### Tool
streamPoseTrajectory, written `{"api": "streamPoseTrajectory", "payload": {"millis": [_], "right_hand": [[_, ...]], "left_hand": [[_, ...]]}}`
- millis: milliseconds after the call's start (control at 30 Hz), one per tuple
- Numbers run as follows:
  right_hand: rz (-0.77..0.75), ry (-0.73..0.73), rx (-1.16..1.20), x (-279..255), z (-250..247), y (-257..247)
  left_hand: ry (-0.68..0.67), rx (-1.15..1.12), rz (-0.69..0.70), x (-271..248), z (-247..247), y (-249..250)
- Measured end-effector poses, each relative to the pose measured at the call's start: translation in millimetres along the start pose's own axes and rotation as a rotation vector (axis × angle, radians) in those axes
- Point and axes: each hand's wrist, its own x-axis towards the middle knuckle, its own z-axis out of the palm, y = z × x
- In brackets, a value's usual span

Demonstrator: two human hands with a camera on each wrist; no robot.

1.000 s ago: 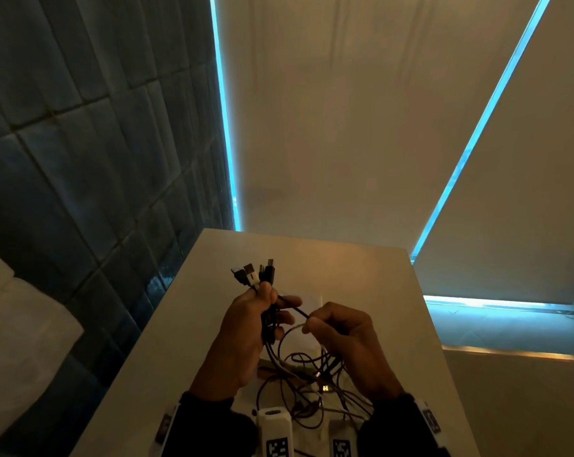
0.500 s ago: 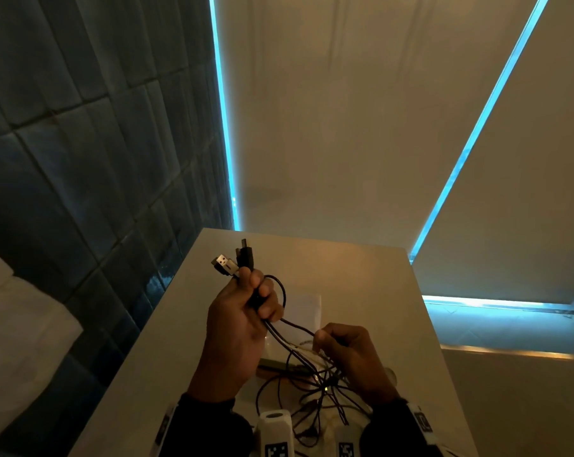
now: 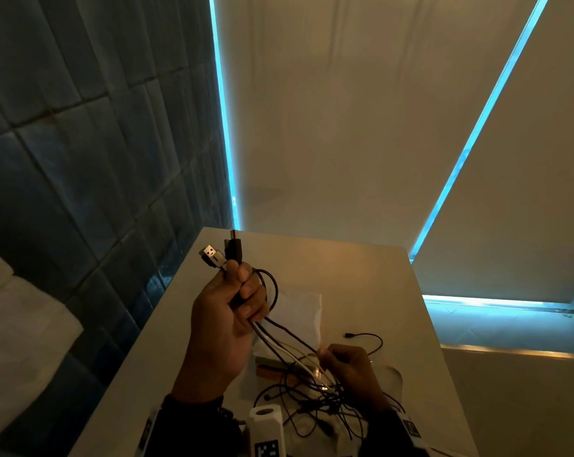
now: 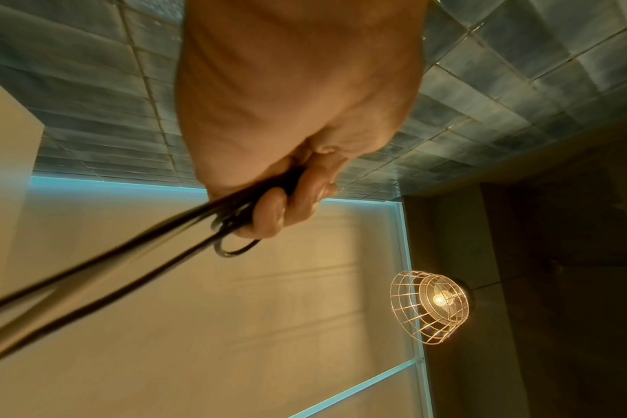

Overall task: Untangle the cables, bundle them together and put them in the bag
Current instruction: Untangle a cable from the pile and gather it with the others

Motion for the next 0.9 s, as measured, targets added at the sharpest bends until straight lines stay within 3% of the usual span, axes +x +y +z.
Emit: {"api": "streamPoseTrajectory", "payload": {"millis": [333, 533, 733, 900], "right_hand": [[0.061, 0.008, -0.113, -3, 3, 23], [0.106, 0.049, -0.196, -2, 1, 35], [0.052, 0.230, -0.107, 10, -4, -21], [-0.083, 0.153, 0.271, 10, -3, -88]], "left_hand": [[-0.072, -0.027, -0.021, -2, -4, 9], [-0.026, 0.006, -0.014, 1, -11, 12], [0.050, 0.135, -0.093, 6, -13, 10], [0.098, 0.231, -0.189, 5, -7, -4]]}}
